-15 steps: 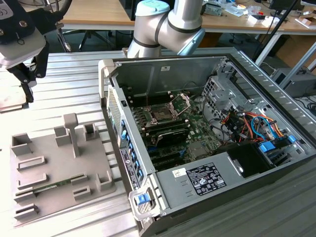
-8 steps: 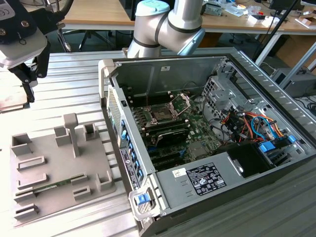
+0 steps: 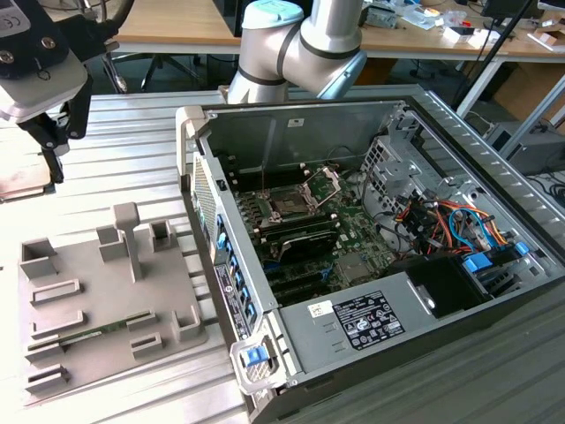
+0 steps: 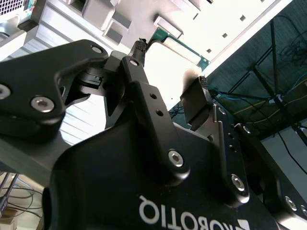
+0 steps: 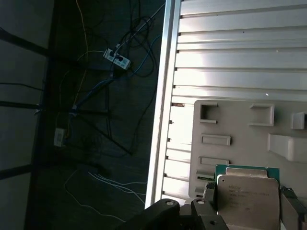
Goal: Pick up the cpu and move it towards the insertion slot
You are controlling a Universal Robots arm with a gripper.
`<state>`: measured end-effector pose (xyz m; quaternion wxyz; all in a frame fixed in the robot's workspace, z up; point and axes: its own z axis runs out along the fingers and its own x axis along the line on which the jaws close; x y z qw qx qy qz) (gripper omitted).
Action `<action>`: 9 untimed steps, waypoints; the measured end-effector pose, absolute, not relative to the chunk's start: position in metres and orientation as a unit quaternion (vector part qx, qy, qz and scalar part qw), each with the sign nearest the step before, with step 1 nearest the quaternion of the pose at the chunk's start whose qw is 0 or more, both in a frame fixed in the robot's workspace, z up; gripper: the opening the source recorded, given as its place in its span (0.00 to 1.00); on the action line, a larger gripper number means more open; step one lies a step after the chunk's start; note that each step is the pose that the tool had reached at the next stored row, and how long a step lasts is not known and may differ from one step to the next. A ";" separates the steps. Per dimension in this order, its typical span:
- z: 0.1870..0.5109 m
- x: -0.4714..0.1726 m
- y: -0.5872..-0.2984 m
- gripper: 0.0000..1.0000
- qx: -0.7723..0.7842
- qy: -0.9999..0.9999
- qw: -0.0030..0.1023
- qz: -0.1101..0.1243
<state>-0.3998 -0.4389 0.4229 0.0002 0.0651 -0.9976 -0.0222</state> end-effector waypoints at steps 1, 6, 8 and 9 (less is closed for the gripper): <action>0.423 -0.400 -0.439 0.55 0.065 -0.998 0.000 -0.022; 0.423 -0.399 -0.439 0.55 0.065 -0.998 0.000 -0.022; 0.423 -0.398 -0.439 0.55 0.065 -0.998 0.000 -0.022; 0.423 -0.398 -0.439 0.55 0.065 -0.998 0.000 -0.022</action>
